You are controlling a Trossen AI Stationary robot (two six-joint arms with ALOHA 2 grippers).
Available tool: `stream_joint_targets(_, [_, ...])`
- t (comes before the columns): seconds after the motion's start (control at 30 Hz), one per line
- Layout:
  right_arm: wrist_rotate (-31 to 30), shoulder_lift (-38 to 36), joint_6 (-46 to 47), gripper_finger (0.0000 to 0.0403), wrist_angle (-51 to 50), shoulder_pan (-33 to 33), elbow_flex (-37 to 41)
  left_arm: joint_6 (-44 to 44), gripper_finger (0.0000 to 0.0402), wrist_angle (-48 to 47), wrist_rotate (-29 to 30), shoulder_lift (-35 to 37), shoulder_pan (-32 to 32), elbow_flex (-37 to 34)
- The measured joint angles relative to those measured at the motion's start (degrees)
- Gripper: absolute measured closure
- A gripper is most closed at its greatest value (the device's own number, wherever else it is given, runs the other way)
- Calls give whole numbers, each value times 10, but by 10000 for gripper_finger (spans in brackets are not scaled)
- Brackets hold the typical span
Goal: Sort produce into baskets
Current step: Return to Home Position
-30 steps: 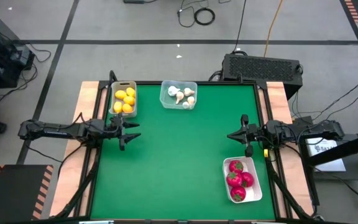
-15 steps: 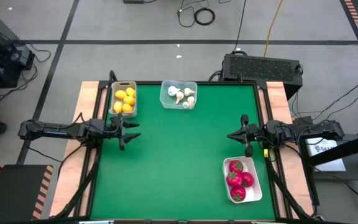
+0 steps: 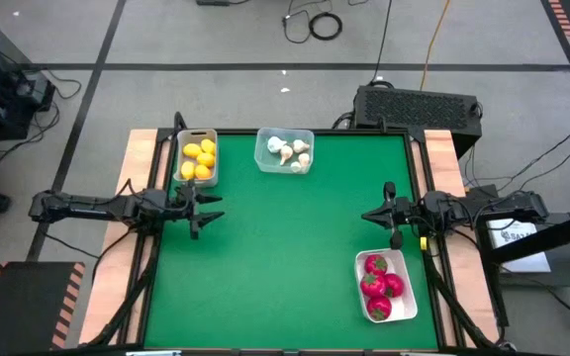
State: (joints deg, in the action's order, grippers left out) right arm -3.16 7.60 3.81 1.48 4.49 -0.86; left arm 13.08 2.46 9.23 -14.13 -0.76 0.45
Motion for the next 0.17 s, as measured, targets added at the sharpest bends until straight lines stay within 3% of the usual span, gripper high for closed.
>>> stream_joint_targets(0.17, [0,0,0,403,0,0,0,0,155,0,0,0,0,0])
